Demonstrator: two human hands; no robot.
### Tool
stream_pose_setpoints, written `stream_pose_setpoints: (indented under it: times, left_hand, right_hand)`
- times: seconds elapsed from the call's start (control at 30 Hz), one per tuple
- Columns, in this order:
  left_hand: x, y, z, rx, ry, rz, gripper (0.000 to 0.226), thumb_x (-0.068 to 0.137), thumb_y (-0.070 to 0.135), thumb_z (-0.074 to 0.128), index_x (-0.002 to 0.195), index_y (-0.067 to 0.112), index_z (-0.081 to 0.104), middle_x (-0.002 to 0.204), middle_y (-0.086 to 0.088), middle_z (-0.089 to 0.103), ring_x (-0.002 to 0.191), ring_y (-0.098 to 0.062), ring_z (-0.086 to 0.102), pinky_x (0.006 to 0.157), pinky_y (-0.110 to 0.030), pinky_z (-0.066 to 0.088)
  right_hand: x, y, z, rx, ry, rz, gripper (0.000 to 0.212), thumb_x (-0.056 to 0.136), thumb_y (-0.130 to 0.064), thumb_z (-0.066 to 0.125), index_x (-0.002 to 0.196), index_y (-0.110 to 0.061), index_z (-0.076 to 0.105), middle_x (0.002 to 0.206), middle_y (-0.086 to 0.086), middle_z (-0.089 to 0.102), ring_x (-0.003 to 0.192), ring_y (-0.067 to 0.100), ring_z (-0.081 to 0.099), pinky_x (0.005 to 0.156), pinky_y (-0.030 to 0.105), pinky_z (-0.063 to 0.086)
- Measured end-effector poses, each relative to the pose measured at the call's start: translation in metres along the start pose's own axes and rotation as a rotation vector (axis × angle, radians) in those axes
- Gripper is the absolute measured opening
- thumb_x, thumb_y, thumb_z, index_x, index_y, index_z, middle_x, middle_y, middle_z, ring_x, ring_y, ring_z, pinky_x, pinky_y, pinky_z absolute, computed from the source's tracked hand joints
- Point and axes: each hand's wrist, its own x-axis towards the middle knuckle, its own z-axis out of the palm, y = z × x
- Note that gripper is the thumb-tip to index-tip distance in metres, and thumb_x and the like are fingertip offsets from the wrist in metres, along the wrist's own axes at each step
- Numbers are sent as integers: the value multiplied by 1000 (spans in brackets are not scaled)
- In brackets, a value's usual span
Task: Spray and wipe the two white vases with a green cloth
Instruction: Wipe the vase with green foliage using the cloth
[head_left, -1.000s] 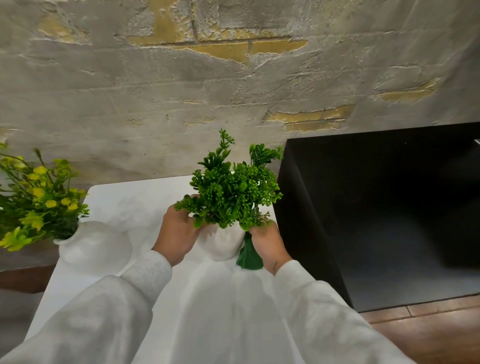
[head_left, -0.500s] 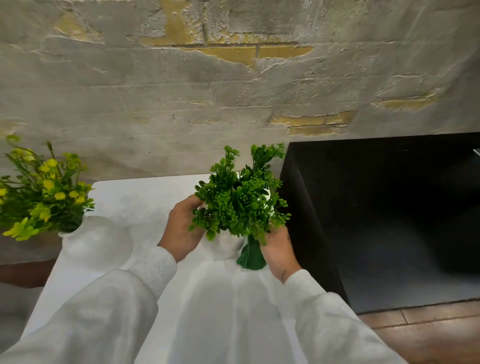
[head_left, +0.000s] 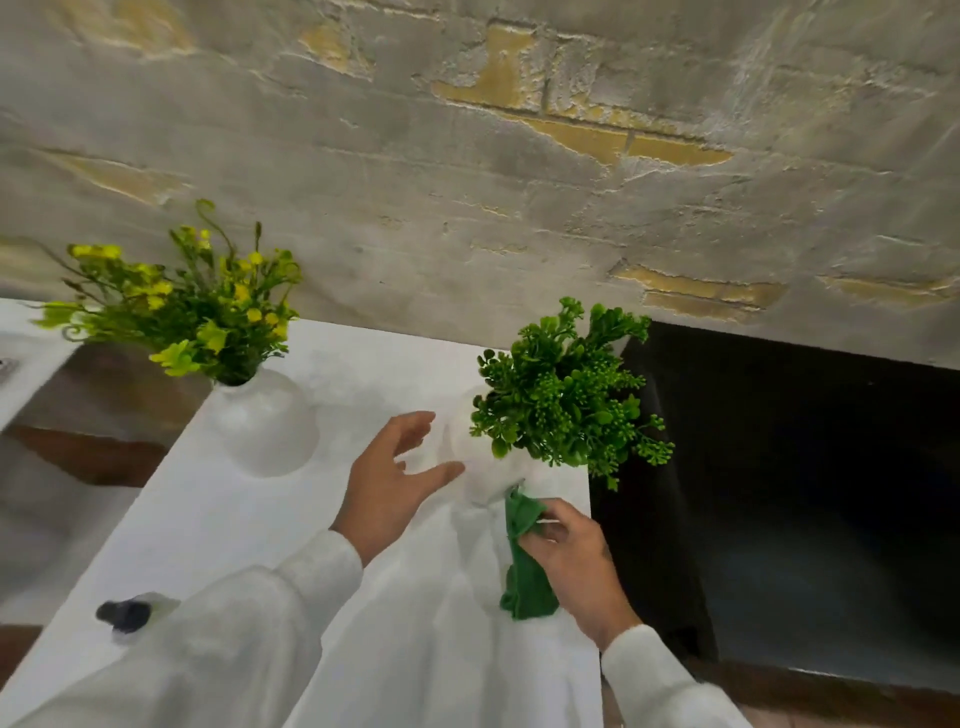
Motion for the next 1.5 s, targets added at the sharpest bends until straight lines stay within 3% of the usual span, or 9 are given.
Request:
stream_pose_setpoints:
  times: [0.17,0.33,0.57,0.73,0.9,1.07,1.3,1.4,1.5]
  left_hand:
    - [-30,-27,-7,-126,-58,-201,9,78,19,77,84,17,72,91,0,73,89,-17,70,89,-44,55]
    - [-53,-37,-2,-291,-233,-202,36,70,29,85,102,23,70,100,-1,72,95,-16,70,87,-36,57]
    - [-45,-39,1,-177,-2,-122,27,77,25,78,101,27,66,97,6,70,78,-9,69,73,-21,54]
    - [-27,-39,-12,-103,193,-157,31,83,29,72,112,30,62,106,14,61,67,-3,58,61,-11,43]
    - [13,-23,-14,-87,268,-40,34,84,24,72,117,28,64,112,11,59,73,-1,53,73,-14,42]
    - [47,1,2,82,198,245,27,84,17,71,111,22,71,112,11,64,95,-14,53,87,-19,42]
    - [68,8,11,237,-19,388,44,86,0,54,123,21,65,122,6,66,115,-14,52,103,-22,39]
    - [80,4,10,144,-72,214,41,89,3,50,121,23,67,120,6,68,112,-10,59,100,-25,45]
    - [91,-7,8,-28,-153,-26,41,86,4,49,111,28,71,107,8,71,102,-13,63,91,-26,50]
  right_hand:
    - [-14,-17,19,-52,-51,-172,25,84,-9,76,97,-30,71,107,-4,69,102,9,66,87,31,58]
    - [-12,-42,49,-22,-58,-253,24,82,-6,76,101,-19,69,104,1,72,104,13,67,94,37,55]
    - [-20,-58,52,5,-106,-255,17,91,-11,68,105,-20,73,105,-4,74,106,12,68,93,30,55]
    - [-14,-45,27,-9,230,-235,21,91,-4,64,99,-21,72,100,-3,72,96,19,69,90,42,57]
    - [2,-65,15,-187,217,-152,23,90,-29,69,88,-6,64,75,2,57,76,35,61,76,32,56]
    - [17,-68,16,-331,-2,1,21,84,-66,61,83,-45,57,87,-20,57,93,3,54,96,27,40]
    - [38,-46,12,-721,19,-237,13,77,-90,38,82,-83,47,69,-58,47,69,-27,43,66,-3,30]
    - [42,-50,9,-1023,103,-572,33,102,-44,42,133,-54,38,76,-24,71,66,-11,60,69,8,49]
    - [50,-36,6,-1262,127,-973,43,109,-9,21,127,-27,55,83,9,75,70,28,72,69,41,60]
